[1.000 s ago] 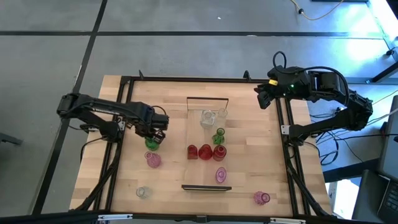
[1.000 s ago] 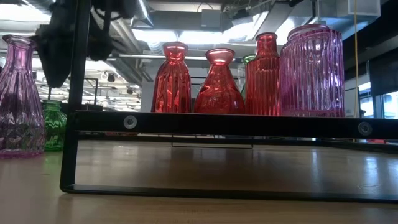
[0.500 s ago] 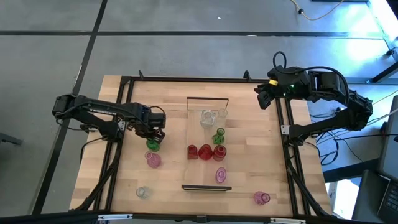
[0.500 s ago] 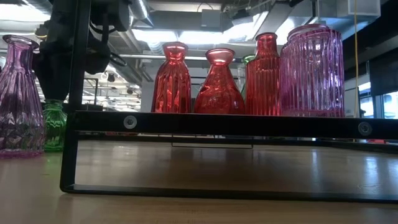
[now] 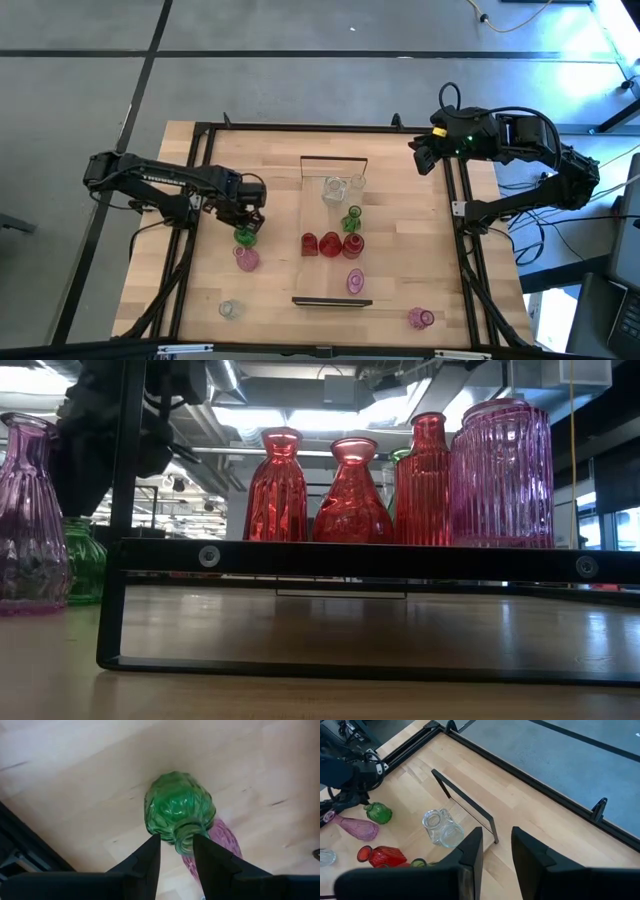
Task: Sort vases onto shelf
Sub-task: Put the green vase aligned with the other green vase on the shelf
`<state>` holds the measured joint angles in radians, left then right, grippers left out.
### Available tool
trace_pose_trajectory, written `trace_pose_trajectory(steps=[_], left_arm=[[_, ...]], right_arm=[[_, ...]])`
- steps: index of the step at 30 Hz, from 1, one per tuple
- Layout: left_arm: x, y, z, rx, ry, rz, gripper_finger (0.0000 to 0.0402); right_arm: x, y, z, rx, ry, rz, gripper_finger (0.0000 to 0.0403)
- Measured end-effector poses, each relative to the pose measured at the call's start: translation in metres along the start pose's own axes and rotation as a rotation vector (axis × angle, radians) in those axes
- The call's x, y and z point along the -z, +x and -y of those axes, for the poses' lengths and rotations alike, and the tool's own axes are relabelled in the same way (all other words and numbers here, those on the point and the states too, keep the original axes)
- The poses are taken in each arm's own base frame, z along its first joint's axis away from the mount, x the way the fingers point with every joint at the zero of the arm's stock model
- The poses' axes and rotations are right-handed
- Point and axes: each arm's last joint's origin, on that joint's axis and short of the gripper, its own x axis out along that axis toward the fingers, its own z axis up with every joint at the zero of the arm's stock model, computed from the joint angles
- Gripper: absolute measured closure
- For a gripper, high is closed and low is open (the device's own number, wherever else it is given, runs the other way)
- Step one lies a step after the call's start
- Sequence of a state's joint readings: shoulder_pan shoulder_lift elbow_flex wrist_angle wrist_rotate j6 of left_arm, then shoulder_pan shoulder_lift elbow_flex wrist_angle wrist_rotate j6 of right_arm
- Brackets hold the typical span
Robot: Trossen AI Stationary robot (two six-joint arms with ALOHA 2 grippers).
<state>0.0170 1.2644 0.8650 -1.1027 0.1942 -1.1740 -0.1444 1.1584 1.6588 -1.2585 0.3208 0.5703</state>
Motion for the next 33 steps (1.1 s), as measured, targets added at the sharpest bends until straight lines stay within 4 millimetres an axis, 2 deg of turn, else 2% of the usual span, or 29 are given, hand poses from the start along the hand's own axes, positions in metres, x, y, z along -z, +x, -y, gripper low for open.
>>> trace_pose_trajectory(steps=[12, 22, 33], left_arm=[[0.003, 0.001, 0.003, 0.008, 0.024, 0.017, 0.0292], [0.007, 0.01, 0.0, 0.011, 0.038, -0.021, 0.0292], [0.007, 0.003, 0.005, 0.041, 0.015, -0.037, 0.0292]], right_arm=[[0.0, 0.0, 0.0, 0.0, 0.001, 0.0, 0.0317], [0.0, 0.0, 0.0, 0.0, 0.001, 0.0, 0.0317], [0.0, 0.0, 0.0, 0.0, 0.001, 0.0, 0.0317]])
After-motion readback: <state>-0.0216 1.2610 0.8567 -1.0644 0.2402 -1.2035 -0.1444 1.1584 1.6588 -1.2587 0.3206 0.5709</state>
